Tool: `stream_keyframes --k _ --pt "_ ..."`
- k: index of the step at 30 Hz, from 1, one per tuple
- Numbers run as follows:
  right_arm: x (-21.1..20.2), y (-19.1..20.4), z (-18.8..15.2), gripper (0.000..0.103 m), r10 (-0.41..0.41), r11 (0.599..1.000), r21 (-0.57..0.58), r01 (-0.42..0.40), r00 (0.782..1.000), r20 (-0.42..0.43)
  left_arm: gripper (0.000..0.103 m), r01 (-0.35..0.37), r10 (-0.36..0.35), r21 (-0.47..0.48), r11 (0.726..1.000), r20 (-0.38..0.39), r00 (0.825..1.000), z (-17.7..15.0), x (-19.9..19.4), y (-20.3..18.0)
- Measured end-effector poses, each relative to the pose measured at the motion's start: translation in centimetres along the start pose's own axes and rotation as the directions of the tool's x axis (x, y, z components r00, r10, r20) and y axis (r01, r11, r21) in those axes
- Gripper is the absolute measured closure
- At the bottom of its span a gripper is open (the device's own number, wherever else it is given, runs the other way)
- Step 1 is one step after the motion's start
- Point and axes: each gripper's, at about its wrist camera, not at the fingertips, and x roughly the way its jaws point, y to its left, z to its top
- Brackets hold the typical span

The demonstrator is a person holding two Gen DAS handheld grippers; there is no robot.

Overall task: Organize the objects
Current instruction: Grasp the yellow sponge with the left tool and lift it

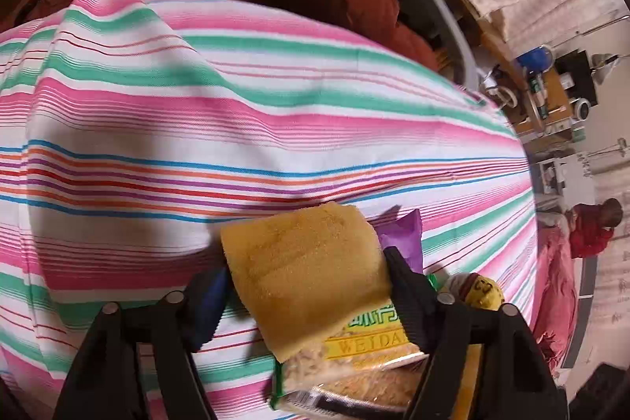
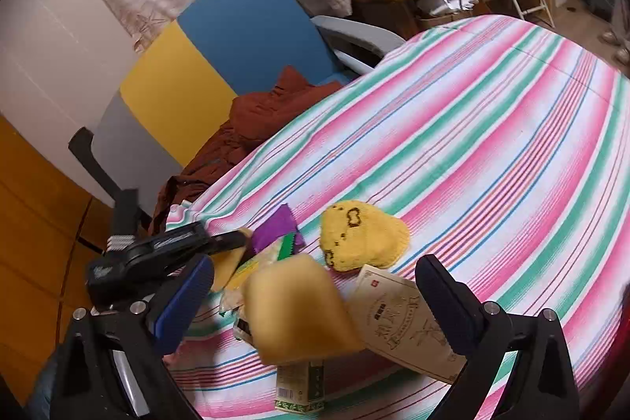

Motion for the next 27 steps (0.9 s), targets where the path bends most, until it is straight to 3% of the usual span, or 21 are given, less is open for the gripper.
stream_keyframes --k 7,11,17,19,23,27 --pt "-0.4 -1.9 0.5 0.0 -0.011 0.995 0.097 0.009 1.0 0.025 0.033 -0.018 0.015 0.046 0.999 0.075 0.997 -3.2 -3.5 3.3" --pt "-0.4 -3.0 0.6 0.0 -0.025 0.989 0.146 0.021 0.999 0.023 0.033 -0.063 0.052 0.104 0.993 0.111 0.993 -7.4 -5.5 4.6" --pt "-0.6 -4.7 0.7 0.0 -0.057 0.976 0.213 0.05 0.998 0.03 0.033 -0.133 0.079 0.272 0.953 0.2 0.977 -16.0 -8.5 3.4" --pt "-0.3 -4.9 0.7 0.0 -0.07 0.974 0.218 0.065 0.997 0.017 0.033 -0.142 0.083 0.311 0.94 0.195 0.977 -18.4 -8.7 3.5" --pt "0.3 -4.4 0.5 0.0 -0.114 0.977 0.182 0.115 0.993 -0.013 0.034 -0.144 0.093 0.324 0.935 0.167 0.982 -21.1 -7.7 3.9" --pt "0.6 -4.3 0.3 0.0 -0.141 0.974 0.174 0.146 0.989 -0.043 0.034 -0.17 0.093 0.374 0.912 0.216 0.972 -22.3 -7.8 3.8"
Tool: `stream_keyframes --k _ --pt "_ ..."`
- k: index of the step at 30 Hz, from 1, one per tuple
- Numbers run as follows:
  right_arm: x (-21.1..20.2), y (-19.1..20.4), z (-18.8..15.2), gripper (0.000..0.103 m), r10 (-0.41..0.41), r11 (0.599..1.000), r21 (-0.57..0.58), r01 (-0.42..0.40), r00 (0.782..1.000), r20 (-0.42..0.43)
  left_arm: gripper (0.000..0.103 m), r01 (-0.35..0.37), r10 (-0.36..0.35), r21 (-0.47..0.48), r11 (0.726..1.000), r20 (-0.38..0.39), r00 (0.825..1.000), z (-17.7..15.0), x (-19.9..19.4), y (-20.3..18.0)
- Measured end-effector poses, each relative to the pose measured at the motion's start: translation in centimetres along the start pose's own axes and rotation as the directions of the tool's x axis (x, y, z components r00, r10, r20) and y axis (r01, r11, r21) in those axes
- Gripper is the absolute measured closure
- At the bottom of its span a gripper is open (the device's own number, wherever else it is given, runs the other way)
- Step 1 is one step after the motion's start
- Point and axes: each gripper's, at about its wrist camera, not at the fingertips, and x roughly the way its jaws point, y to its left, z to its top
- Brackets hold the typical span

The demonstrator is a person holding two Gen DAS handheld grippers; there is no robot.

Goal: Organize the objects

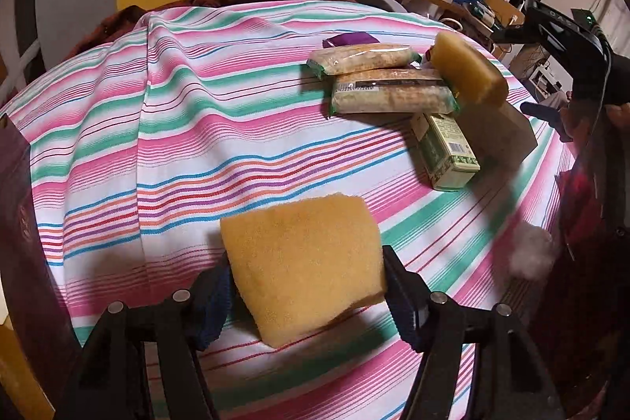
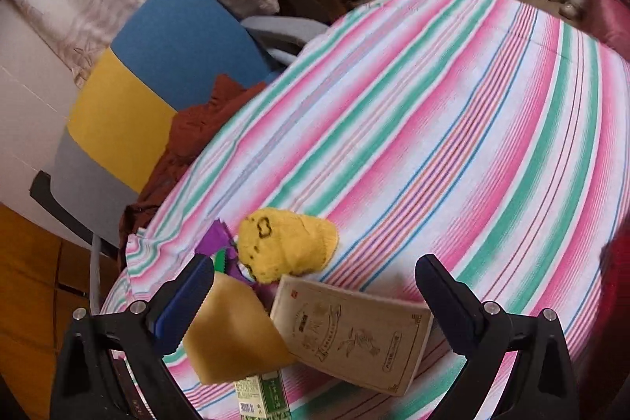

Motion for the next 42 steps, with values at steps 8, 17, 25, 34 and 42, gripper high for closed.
stream_keyframes --k 8,17,25,34,42 --pt "-1.7 1.4 1.2 0.0 -0.149 0.965 -0.239 0.106 0.974 -0.169 0.034 0.035 -0.035 0.018 0.999 0.031 0.999 -0.5 0.2 0.3" --pt "1.6 3.9 -2.8 0.0 -0.444 0.653 -0.733 0.191 0.88 -0.167 0.034 0.054 -0.054 0.008 0.999 0.046 0.997 -0.7 0.3 0.5" --pt "5.3 4.6 -5.2 0.026 -0.498 0.588 -0.795 0.148 0.841 -0.211 0.034 0.029 -0.031 0.038 0.999 0.058 0.998 -1.0 0.4 0.1" --pt "-0.1 3.3 -5.6 0.052 -0.457 0.634 -0.748 0.196 0.875 -0.158 0.037 0.008 -0.014 0.078 0.997 0.087 0.996 -1.7 0.0 -0.2" --pt "-5.8 2.1 -5.2 0.052 -0.368 0.73 -0.644 0.228 0.925 -0.089 0.039 0.034 -0.04 0.058 0.998 0.104 0.994 -2.4 -2.0 -0.2"
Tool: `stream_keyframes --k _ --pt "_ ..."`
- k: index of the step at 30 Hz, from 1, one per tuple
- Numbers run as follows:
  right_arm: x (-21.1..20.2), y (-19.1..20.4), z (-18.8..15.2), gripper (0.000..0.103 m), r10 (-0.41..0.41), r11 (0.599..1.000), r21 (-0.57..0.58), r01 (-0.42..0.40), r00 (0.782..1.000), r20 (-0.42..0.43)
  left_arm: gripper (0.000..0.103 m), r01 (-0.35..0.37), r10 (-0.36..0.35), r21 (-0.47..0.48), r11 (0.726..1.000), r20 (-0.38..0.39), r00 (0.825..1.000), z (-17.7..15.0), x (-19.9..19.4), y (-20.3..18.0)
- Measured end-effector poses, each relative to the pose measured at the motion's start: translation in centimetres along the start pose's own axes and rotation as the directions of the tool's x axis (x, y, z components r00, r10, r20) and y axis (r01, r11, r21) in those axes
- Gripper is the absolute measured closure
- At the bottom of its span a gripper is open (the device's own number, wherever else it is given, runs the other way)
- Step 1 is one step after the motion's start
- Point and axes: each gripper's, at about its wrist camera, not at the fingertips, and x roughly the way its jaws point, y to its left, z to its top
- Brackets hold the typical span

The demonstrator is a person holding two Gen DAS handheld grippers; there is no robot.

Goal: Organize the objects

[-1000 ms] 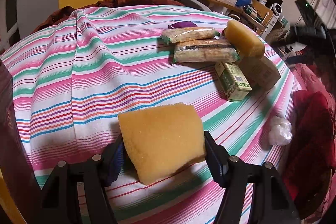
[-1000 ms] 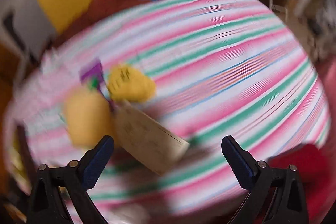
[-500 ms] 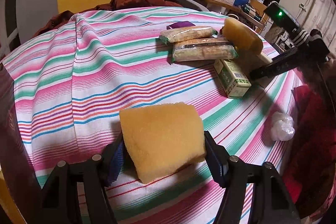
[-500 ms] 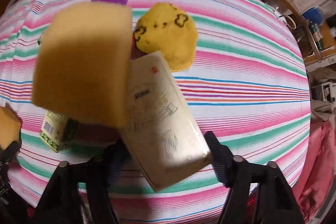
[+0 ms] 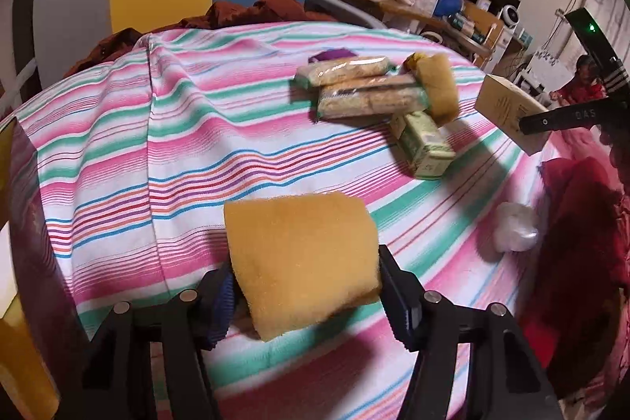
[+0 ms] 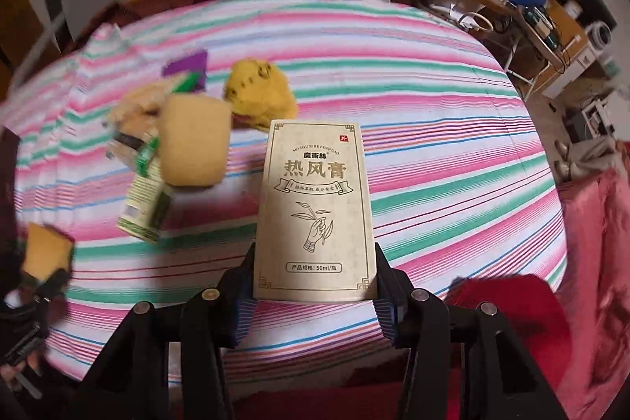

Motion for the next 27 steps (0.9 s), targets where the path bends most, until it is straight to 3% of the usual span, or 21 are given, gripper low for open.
stream_keyframes --k 4,8,11,16,20,27 --pt "-3.4 2.7 -0.3 0.052 0.098 0.995 -0.021 -0.096 0.988 0.116 0.039 0.002 -0.002 0.0 1.0 0.063 0.998 0.2 -2.8 0.0" --pt "-6.0 6.9 0.0 0.052 0.211 0.977 -0.08 -0.199 0.958 0.195 0.039 -0.022 0.024 -0.016 1.0 0.127 0.992 0.4 -5.7 0.7" --pt "-6.7 11.1 0.5 0.052 0.293 0.952 -0.149 -0.265 0.933 0.208 0.039 -0.049 0.057 -0.049 0.998 0.164 0.985 0.5 -7.8 2.4" --pt "-6.3 19.2 0.9 0.052 0.405 0.897 -0.262 -0.356 0.901 0.159 0.038 -0.103 0.134 -0.156 0.982 0.2 0.97 -0.1 -10.8 6.4" --pt "-6.2 25.0 1.2 0.052 0.474 0.847 -0.33 -0.416 0.873 0.118 0.038 -0.17 0.229 -0.265 0.949 0.21 0.95 -1.2 -13.5 10.8" --pt "-5.5 35.3 1.9 0.052 0.565 0.761 -0.402 -0.51 0.825 0.023 0.038 -0.299 0.411 -0.453 0.84 0.173 0.895 -3.3 -17.1 19.4"
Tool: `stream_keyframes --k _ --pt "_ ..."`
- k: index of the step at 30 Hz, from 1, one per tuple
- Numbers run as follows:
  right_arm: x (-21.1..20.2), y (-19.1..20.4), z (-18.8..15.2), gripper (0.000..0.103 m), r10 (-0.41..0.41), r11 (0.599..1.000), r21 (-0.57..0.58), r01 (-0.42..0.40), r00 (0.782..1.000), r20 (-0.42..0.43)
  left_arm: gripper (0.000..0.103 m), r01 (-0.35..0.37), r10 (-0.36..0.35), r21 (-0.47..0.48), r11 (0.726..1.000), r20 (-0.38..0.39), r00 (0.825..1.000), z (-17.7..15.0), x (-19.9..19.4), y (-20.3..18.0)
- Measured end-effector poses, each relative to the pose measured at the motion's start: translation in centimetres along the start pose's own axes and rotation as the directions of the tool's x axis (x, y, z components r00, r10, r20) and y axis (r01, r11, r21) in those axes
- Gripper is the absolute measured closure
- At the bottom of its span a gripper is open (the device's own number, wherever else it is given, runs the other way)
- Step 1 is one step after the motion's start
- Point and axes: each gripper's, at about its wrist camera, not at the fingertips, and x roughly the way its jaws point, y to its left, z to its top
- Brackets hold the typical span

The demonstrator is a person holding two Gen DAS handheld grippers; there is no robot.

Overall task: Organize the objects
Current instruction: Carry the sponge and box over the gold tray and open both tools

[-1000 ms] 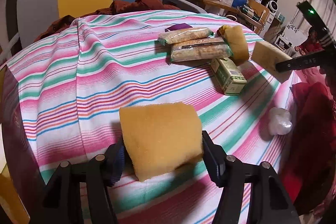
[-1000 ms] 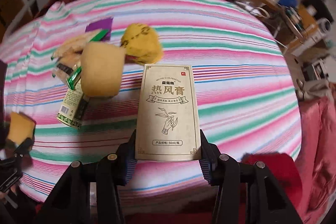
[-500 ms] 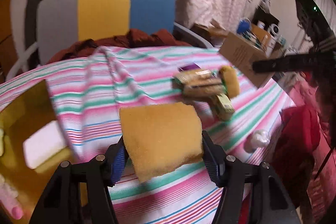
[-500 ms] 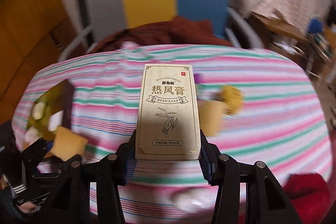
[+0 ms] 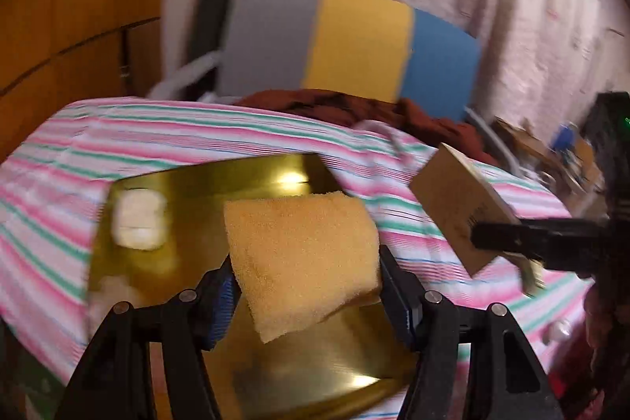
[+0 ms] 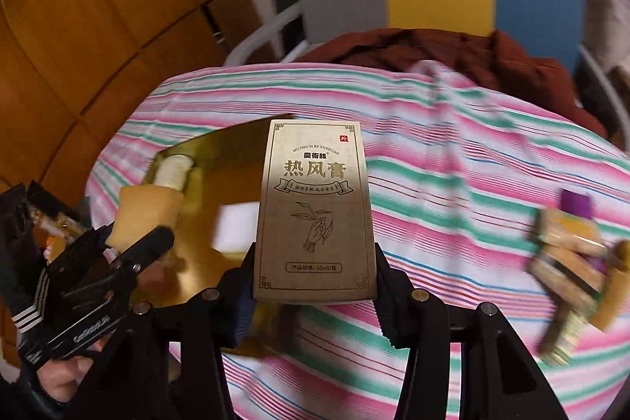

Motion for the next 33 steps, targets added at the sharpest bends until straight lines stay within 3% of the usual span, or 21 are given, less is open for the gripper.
stream_keyframes --k 7,11,14,17,24,33 --pt "4.2 5.6 3.2 0.052 0.041 0.999 -0.03 -0.042 0.999 -0.013 0.034 -0.175 0.174 -0.086 0.981 -0.017 0.985 0.8 0.7 5.9" --pt "5.8 8.6 4.8 0.05 0.102 0.994 -0.034 -0.101 0.995 0.008 0.024 -0.216 0.214 -0.135 0.967 -0.027 0.976 0.5 0.6 7.9" --pt "6.3 10.0 5.1 0.021 0.128 0.991 -0.042 -0.127 0.992 0.022 0.019 -0.237 0.237 -0.141 0.961 -0.021 0.971 0.0 0.4 8.3" --pt "6.5 10.6 4.4 0.02 0.128 0.99 -0.057 -0.127 0.992 0.015 0.019 -0.244 0.243 -0.156 0.957 -0.021 0.97 -0.5 0.2 8.6" --pt "5.9 9.8 1.7 0.013 0.07 0.995 -0.076 -0.068 0.997 0.022 0.019 -0.253 0.256 -0.174 0.952 -0.002 0.967 -1.4 -1.8 8.4" --pt "2.4 9.8 -0.1 0.003 -0.073 0.988 -0.122 0.092 0.985 0.155 0.019 -0.232 0.237 -0.135 0.963 0.023 0.971 -1.6 -3.0 6.5"
